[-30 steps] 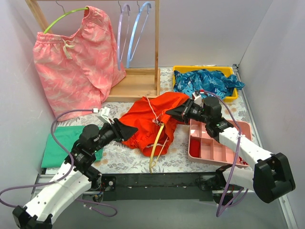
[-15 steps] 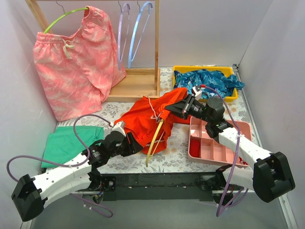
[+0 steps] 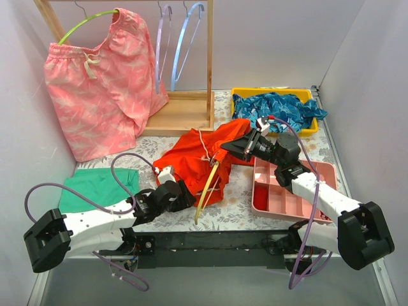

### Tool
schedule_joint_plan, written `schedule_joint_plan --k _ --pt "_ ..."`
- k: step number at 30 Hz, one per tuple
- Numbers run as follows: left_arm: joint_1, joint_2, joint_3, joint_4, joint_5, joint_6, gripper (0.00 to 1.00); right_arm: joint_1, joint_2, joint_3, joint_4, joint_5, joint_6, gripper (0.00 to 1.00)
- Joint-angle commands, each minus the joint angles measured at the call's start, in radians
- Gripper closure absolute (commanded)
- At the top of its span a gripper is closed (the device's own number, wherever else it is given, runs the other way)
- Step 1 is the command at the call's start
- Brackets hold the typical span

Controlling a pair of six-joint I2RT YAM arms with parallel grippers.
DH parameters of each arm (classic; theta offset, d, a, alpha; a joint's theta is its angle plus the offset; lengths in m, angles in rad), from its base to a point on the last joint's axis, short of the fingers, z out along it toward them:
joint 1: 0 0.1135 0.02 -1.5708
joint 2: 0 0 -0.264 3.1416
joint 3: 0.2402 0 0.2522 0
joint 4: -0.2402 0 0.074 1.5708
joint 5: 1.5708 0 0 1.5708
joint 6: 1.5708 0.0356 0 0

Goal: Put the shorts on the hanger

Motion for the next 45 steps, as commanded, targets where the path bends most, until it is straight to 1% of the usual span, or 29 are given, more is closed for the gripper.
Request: schedule_joint_plan --k 1,2,4,5,6,7,8,9,14,15,17,19,20,23,26,30,33,36,40,41,44,45 --pt "-0.021 0.022 -0.006 0.108 -0.107 -0.021 0.54 -0.003 -0.031 0.003 0.130 0.004 0.025 0.99" --pt "-0.024 0.031 -0.003 0.109 -0.113 -0.020 0.56 -0.004 -0.034 0.001 0.134 0.004 0.025 0.99" --pt "-0.022 0.038 -0.007 0.109 -0.122 -0.021 0.66 -0.004 -0.036 0.001 0.134 0.004 0.025 0.99" --pt "-0.024 0.032 -0.010 0.108 -0.128 -0.020 0.73 -0.004 -0.039 0.001 0.133 0.004 0.025 0.99" --pt "-0.024 0.021 -0.018 0.103 -0.130 -0.018 0.87 -0.003 -0.039 0.004 0.133 0.006 0.025 0.99" --pt "-0.024 0.007 -0.019 0.091 -0.128 -0.015 0.94 -0.003 -0.042 0.004 0.133 0.010 0.025 0.99" --pt "-0.024 -0.023 -0.019 0.082 -0.116 -0.008 0.98 -0.003 -0.044 0.004 0.130 0.012 0.027 0.99" --pt "-0.024 -0.037 -0.010 0.067 -0.112 0.000 1.00 -0.003 -0.042 0.006 0.131 0.015 0.027 0.99" --pt "-0.024 -0.181 0.001 -0.082 -0.041 -0.020 1.00 -0.012 -0.018 0.053 0.133 0.049 0.054 0.99" --pt "-0.024 -0.206 0.010 -0.137 -0.033 -0.035 1.00 -0.012 -0.011 0.069 0.131 0.059 0.054 0.99" --pt "-0.024 -0.258 0.034 -0.215 -0.012 -0.049 1.00 -0.015 0.009 0.141 0.105 0.090 0.045 0.99" --pt "-0.024 -0.291 0.069 -0.289 0.005 -0.060 1.00 -0.021 0.044 0.187 0.119 0.121 0.051 0.99" --pt "-0.024 -0.298 0.111 -0.346 0.029 -0.064 1.00 -0.026 0.076 0.243 0.125 0.131 0.059 0.99" --pt "-0.024 -0.318 0.209 -0.441 0.068 -0.070 1.00 -0.029 0.125 0.342 0.130 0.153 0.053 0.99" --pt "-0.025 -0.332 0.315 -0.576 0.069 -0.070 1.00 -0.038 0.147 0.380 0.131 0.171 0.034 0.99" --pt "-0.024 -0.361 0.393 -0.777 0.022 -0.110 1.00 -0.052 0.159 0.394 0.156 0.152 0.050 0.99" --pt "-0.025 -0.406 0.439 -0.800 0.051 -0.126 1.00 -0.050 0.141 0.382 0.147 0.174 0.022 0.99" --pt "-0.024 -0.412 0.488 -0.806 0.076 -0.132 1.00 -0.047 0.128 0.388 0.136 0.188 0.007 0.99" --pt "-0.024 -0.365 0.592 -0.797 0.102 -0.136 1.00 -0.017 0.107 0.409 0.063 0.242 -0.025 0.99" --pt "-0.024 -0.351 0.659 -0.796 0.103 -0.136 1.00 -0.006 0.096 0.417 0.041 0.259 -0.035 0.99" --pt "-0.024 -0.277 0.776 -0.809 0.088 -0.133 1.00 0.048 0.073 0.465 -0.049 0.340 -0.073 0.99" --pt "-0.024 -0.257 0.868 -0.817 0.082 -0.132 1.00 0.072 0.065 0.474 -0.071 0.366 -0.078 0.99"
